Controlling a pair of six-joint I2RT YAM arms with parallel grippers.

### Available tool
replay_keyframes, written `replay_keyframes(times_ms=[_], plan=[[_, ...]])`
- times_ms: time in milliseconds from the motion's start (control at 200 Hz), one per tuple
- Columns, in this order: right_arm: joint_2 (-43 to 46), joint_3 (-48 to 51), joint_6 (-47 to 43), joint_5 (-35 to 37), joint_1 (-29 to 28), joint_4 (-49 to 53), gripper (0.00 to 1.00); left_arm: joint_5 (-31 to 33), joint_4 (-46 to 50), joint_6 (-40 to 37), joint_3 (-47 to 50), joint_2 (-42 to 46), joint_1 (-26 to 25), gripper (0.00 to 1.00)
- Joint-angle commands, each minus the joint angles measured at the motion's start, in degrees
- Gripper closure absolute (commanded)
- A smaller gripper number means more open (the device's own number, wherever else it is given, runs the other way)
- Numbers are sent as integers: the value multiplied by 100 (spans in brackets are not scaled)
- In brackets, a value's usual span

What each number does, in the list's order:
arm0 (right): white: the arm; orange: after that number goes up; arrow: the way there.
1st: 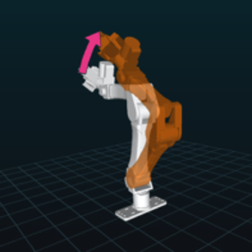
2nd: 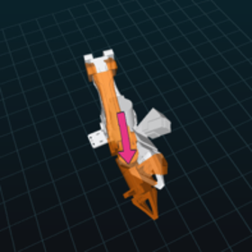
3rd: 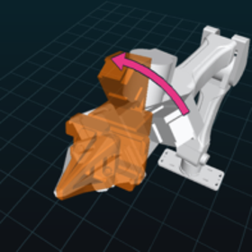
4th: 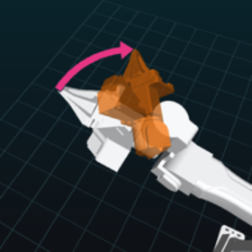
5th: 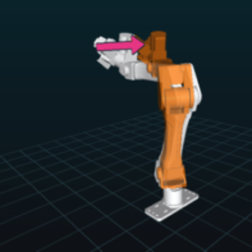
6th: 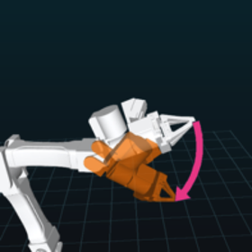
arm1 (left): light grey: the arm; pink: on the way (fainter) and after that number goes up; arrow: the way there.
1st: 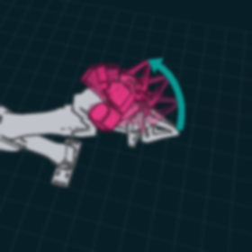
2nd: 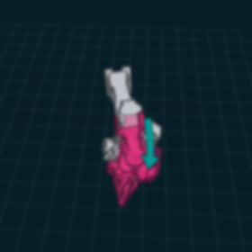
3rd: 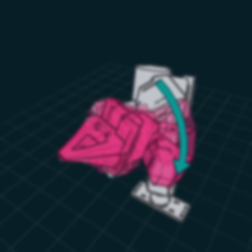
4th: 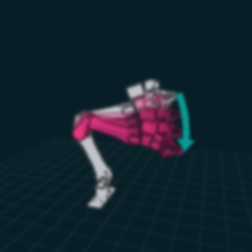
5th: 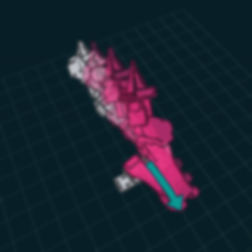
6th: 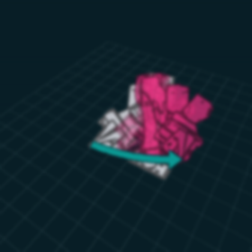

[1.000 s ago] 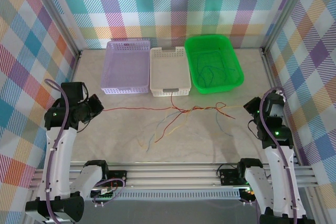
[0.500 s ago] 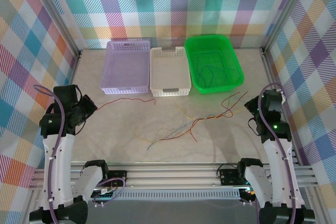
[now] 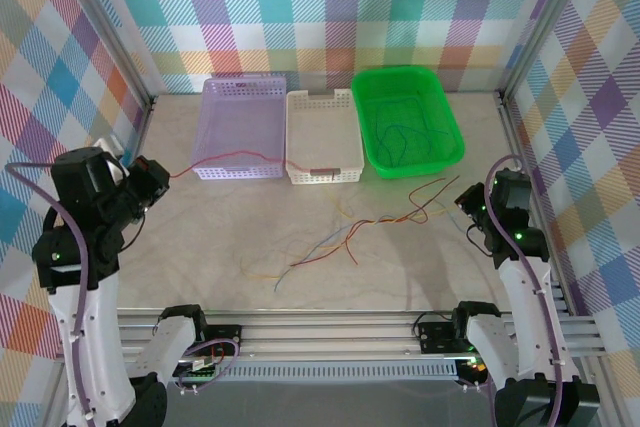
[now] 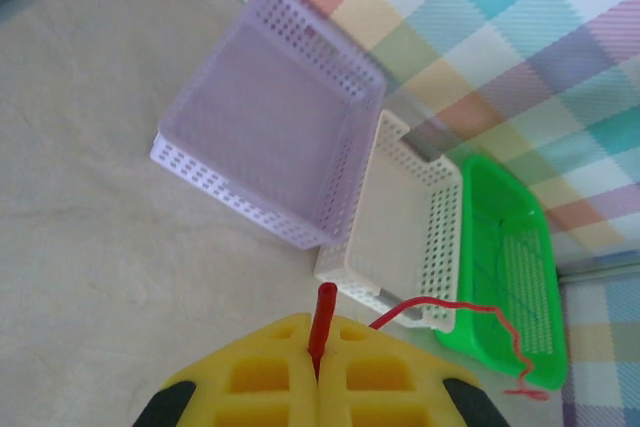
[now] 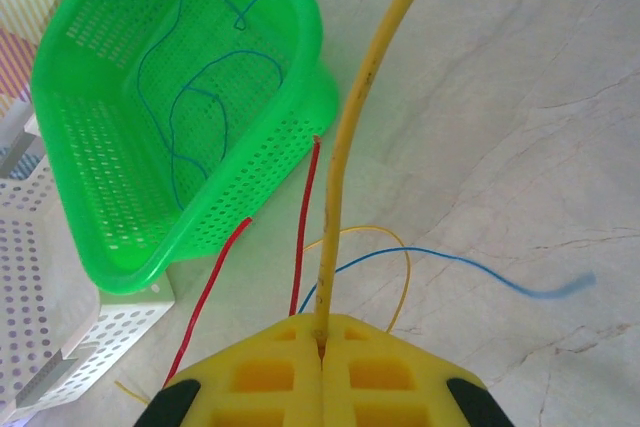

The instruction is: Untangle the cables

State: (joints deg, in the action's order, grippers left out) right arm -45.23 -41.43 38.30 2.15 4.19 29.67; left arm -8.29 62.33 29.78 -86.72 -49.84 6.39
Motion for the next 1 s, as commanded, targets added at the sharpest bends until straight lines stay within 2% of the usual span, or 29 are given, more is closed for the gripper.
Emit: replay_keyframes(times_ms=[0,130,310,470,860,995], plan=[[74,63,-97,-234,33,-207,100,467,152,141,-346,-125,-50,100],[162,77,-104,-361,26,-227,100,1261,-121,408,-585,-52,-51,100],[181,55,-121,-563,-27,-242,100,1975,-622,868,-473,-66,-48,100],[190,119,-122,-676,-140,-308,100,2545,-893,812,-443,-382,-50,100],[146,262,-53,-716,-492,-587,100,3179,-1656,316,-519,-1716,-50,100],[92,271,-41,-725,-654,-703,100,3439,-1890,69,-445,-2115,-213,100]])
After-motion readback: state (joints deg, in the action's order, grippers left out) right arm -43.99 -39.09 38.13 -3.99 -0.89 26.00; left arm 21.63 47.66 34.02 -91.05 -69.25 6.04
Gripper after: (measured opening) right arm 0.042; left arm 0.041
